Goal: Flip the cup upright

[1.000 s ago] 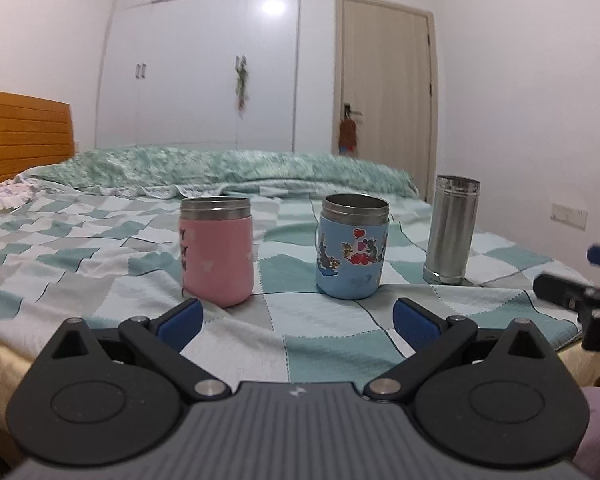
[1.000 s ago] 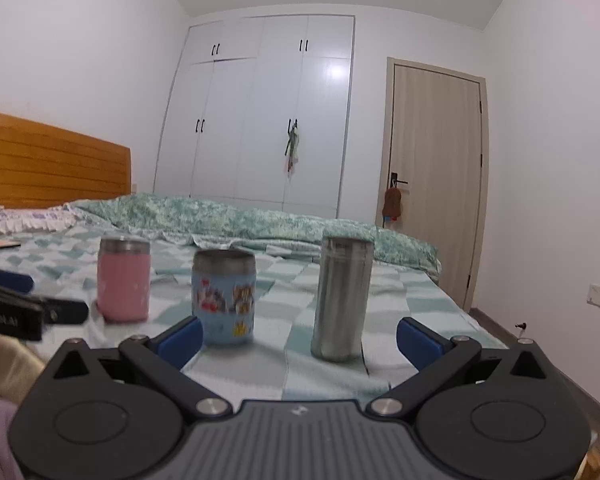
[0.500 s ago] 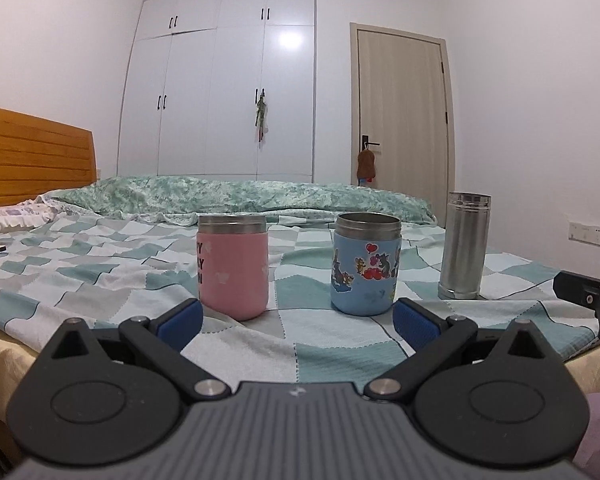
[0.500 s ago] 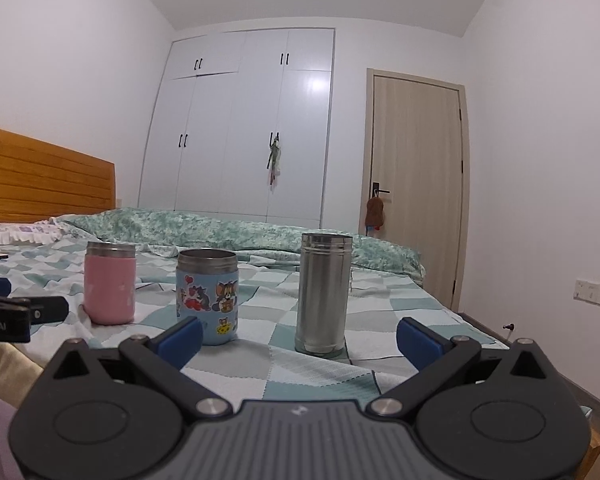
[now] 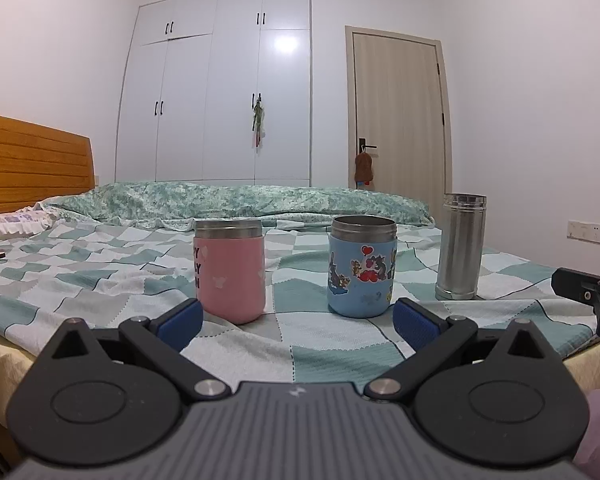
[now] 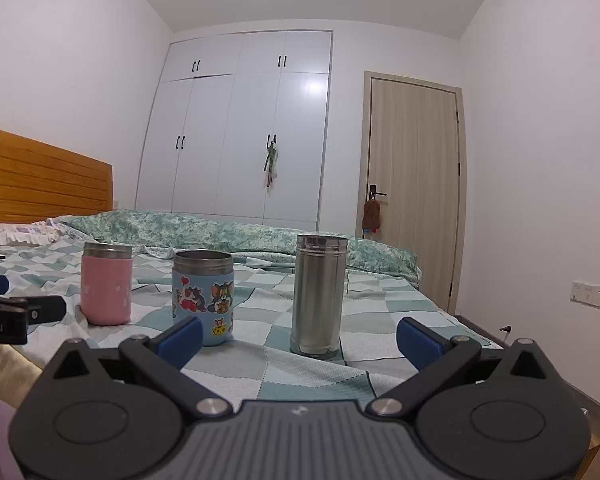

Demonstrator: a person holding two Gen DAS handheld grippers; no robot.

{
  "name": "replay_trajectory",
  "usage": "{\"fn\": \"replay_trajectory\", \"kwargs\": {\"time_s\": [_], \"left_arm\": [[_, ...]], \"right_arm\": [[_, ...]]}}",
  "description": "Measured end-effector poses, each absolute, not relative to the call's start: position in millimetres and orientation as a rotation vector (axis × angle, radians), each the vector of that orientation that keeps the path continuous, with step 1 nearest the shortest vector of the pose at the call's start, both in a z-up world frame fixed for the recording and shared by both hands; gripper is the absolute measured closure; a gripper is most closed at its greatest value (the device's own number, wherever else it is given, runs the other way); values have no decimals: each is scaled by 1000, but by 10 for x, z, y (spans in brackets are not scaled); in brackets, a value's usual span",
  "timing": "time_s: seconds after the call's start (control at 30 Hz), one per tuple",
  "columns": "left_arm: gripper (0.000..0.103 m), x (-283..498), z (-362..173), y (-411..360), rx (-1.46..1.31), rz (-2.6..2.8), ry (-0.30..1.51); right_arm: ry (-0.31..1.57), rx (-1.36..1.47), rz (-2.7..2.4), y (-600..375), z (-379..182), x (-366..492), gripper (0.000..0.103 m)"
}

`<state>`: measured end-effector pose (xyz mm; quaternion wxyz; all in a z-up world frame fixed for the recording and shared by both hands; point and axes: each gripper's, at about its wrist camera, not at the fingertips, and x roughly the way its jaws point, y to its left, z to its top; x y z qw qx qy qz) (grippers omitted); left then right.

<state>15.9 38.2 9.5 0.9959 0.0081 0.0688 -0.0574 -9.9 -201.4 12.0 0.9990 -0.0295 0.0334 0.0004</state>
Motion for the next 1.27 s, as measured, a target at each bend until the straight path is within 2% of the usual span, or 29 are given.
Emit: {"fn": "replay_trajectory", "kwargs": {"time_s": [1.27], "left_arm": [[0, 83, 96, 367, 24, -124, 99]], "right_arm": [[65, -68, 1, -2010, 117, -118, 0]]}}
